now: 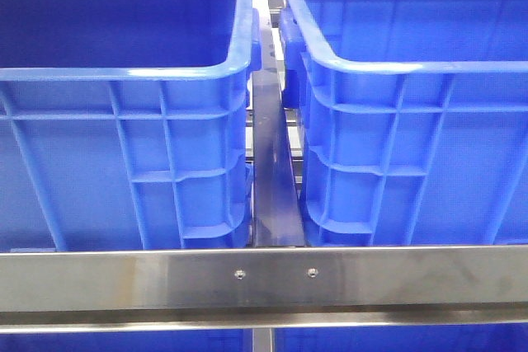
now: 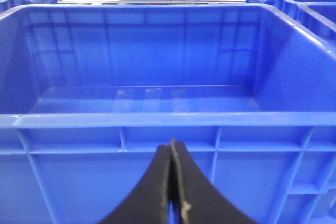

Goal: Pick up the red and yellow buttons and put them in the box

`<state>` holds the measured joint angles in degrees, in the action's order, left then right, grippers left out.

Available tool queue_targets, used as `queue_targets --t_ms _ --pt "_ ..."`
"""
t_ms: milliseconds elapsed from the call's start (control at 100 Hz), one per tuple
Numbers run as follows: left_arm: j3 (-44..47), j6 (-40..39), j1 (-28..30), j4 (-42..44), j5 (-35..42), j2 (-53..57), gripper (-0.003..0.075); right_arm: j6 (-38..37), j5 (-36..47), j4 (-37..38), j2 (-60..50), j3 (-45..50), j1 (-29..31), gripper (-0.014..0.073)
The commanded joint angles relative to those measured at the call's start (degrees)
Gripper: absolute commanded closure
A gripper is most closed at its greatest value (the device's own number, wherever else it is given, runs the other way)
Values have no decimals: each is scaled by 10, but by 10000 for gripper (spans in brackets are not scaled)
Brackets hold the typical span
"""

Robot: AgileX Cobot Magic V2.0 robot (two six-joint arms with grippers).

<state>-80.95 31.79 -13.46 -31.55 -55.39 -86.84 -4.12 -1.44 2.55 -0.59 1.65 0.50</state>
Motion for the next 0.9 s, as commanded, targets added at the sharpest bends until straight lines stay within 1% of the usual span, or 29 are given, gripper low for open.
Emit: queue_targets --t_ms 0,100,220,360,480,700,770,820,890 --pt "-17 52 -26 -91 11 26 587 5 43 -2 -14 -9 1 663" --pt "-17 58 -63 -122 11 26 587 5 43 -2 -14 -9 1 663" --pt "-17 58 -109 -121 11 26 587 5 43 -2 -14 -9 1 663" --pt "-17 58 -150 -121 11 26 587 5 43 -2 -14 -9 1 663" --pt "-17 58 -164 -124 11 26 587 5 43 -2 -14 -9 1 663" --pt "-17 58 -164 -124 11 26 587 5 45 -2 -14 -12 0 663" --pt "-17 58 -164 -124 11 26 587 5 14 -2 -13 -31 -1 663" --pt "-17 58 -164 -124 11 26 587 5 -34 -2 -13 -52 -1 663" --pt "-17 58 -164 -124 11 26 587 5 -81 -2 -9 -84 -1 663"
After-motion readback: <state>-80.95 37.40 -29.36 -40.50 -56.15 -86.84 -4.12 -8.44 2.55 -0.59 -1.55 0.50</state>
